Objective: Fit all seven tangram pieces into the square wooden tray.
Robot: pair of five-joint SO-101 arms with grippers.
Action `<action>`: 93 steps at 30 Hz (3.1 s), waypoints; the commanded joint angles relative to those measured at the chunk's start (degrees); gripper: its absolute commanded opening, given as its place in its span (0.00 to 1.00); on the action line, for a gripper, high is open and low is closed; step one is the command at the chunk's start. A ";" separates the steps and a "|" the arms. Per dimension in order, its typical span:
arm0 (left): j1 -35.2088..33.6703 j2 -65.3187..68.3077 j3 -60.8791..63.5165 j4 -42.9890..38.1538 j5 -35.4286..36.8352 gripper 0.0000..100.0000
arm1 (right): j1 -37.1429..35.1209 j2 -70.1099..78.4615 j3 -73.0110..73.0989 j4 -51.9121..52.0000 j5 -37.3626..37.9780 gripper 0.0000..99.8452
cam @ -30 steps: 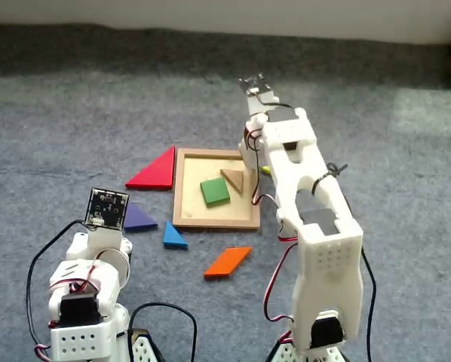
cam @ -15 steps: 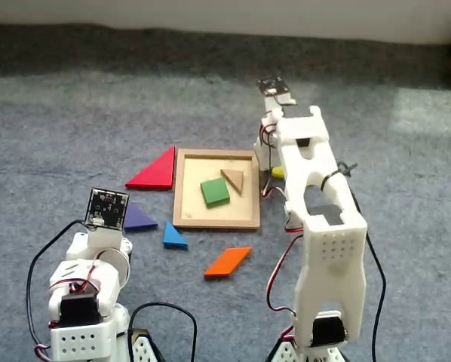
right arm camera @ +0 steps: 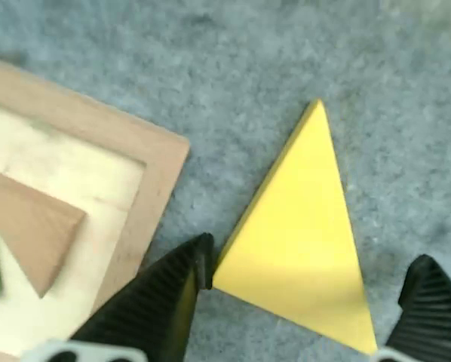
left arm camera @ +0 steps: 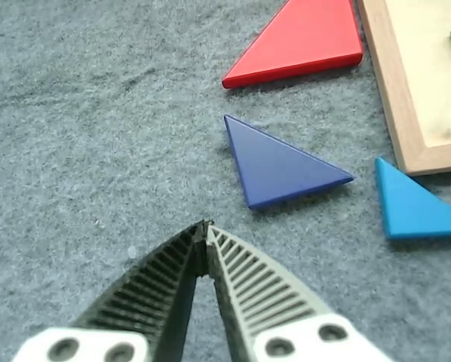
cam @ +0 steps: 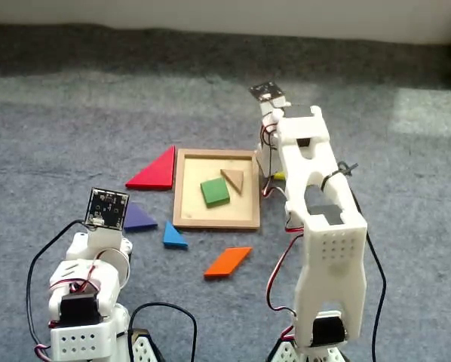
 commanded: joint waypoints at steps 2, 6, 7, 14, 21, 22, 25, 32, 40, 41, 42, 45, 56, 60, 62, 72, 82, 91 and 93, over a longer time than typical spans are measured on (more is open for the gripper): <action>0.57 -0.40 -0.31 -1.14 -0.62 0.01 | -1.19 -1.36 -2.51 3.12 4.13 0.38; 0.57 -0.40 -0.31 -1.14 -0.62 0.01 | -1.71 -1.36 -2.42 3.21 6.15 0.38; 0.57 -0.40 -0.31 -1.14 -0.62 0.01 | -1.89 -1.36 -2.42 3.12 6.15 0.38; 0.57 -0.40 -0.31 -1.14 -0.62 0.01 | -1.71 -1.19 -2.51 2.68 8.70 0.38; 0.57 -0.40 -0.31 -1.14 -0.62 0.01 | -0.31 -1.19 -2.42 2.59 9.67 0.37; 0.57 -0.40 -0.31 -1.14 -0.62 0.01 | -0.13 -1.19 -2.24 2.59 9.67 0.36; 0.57 -0.40 -0.31 -1.14 -0.62 0.01 | 0.13 -1.19 -2.15 2.59 9.67 0.31; 0.57 -0.40 -0.31 -1.14 -0.62 0.01 | 0.13 -1.19 -2.15 2.59 9.58 0.27; 0.57 -0.40 -0.31 -1.14 -0.62 0.01 | 1.80 -1.80 -2.68 6.37 9.23 0.27; 0.57 -0.40 -0.31 -1.14 -0.62 0.01 | 2.07 -1.98 -2.77 7.34 9.23 0.27; 0.57 -0.40 -0.31 -1.14 -0.62 0.01 | 2.07 -2.15 -3.82 8.48 9.23 0.27; 0.57 -0.40 -0.31 -1.14 -0.62 0.01 | 2.07 -3.65 -7.08 12.00 9.14 0.27; 0.57 -0.40 -0.31 -1.23 -0.62 0.01 | -3.21 -13.85 -10.59 25.10 8.26 0.27; 0.48 -0.40 -0.31 -1.14 -0.62 0.01 | -3.65 -15.34 -10.59 23.08 6.42 0.27; 0.48 -0.40 -0.31 -1.14 -0.62 0.01 | -3.65 -15.16 -10.33 20.70 6.33 0.27; 0.48 -0.40 -0.31 -1.05 -0.62 0.01 | -1.63 -3.82 -3.56 9.71 6.33 0.35; 0.48 -0.40 -0.31 -1.05 -0.62 0.01 | 1.27 -2.33 -3.38 7.87 6.42 0.35; 0.48 -0.40 -0.31 -1.05 -0.62 0.01 | 1.45 -1.10 -3.21 5.32 6.33 0.35; 0.48 -0.40 -0.31 -1.05 -0.62 0.01 | 1.36 0.48 -3.38 5.49 6.33 0.35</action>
